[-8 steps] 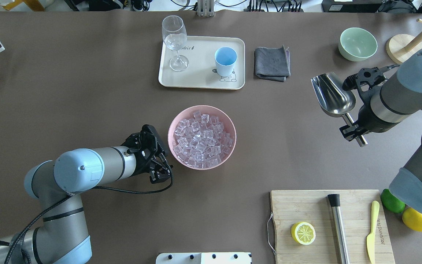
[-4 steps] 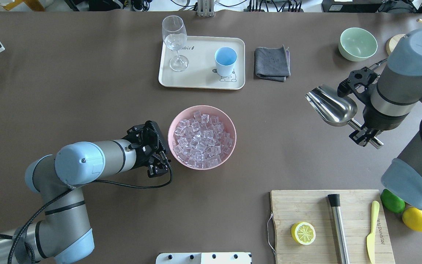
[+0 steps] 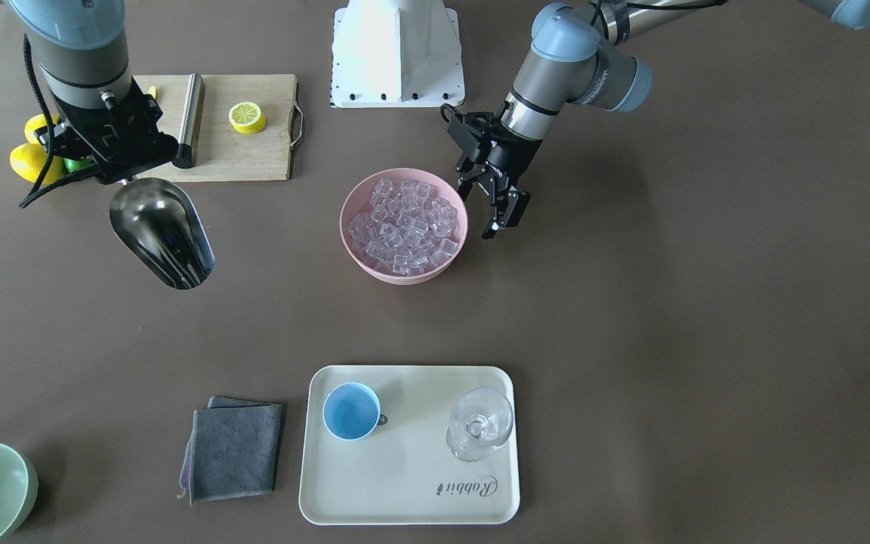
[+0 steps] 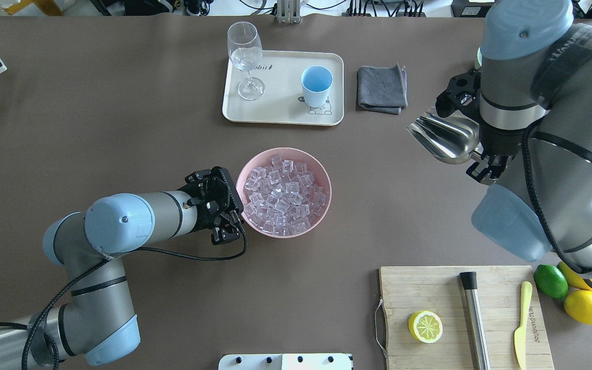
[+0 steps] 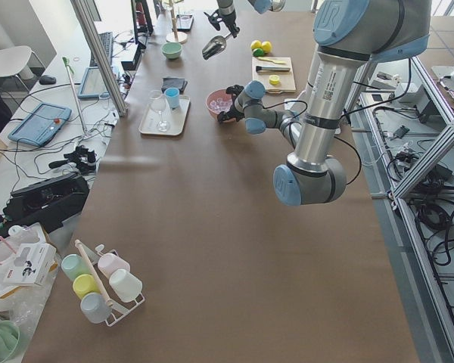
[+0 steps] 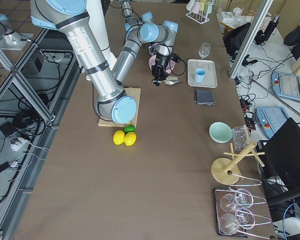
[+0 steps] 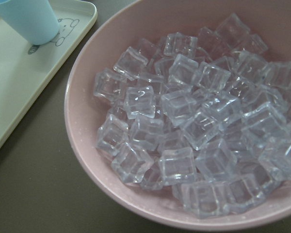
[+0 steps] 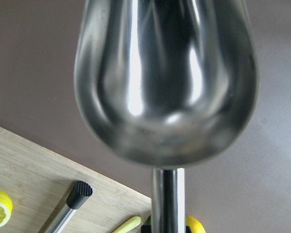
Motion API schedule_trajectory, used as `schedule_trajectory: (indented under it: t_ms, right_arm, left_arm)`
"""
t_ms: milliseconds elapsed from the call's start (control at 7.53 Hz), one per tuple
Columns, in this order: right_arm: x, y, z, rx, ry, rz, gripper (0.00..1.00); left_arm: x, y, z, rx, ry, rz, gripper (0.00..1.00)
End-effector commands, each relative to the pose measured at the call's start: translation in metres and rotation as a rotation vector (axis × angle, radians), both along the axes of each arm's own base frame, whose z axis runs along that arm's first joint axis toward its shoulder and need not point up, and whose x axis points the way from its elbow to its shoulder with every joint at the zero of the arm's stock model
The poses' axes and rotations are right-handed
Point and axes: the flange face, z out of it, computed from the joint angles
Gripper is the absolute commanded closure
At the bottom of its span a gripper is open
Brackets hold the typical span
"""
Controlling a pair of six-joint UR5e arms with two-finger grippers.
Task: Put ice in cup with scoop
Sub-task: 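Swing the held scoop over the pink bowl with the right arm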
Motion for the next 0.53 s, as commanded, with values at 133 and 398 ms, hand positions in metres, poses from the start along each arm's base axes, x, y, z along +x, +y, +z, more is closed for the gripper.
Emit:
schedule_trajectory:
  t_ms: [133,398]
  right_arm:
    - [-0.062,-0.003,-0.075,-0.045,0.063,-0.116,1.0]
    - [-0.107,0.016,-0.101,-0.022,0.045,-0.23,1.0]
  left_arm:
    - [0.002,0.0,0.0,-0.003,0.002,0.009,0.02]
    - [0.002,0.0,-0.001,-0.003,0.005,0.011,0.02]
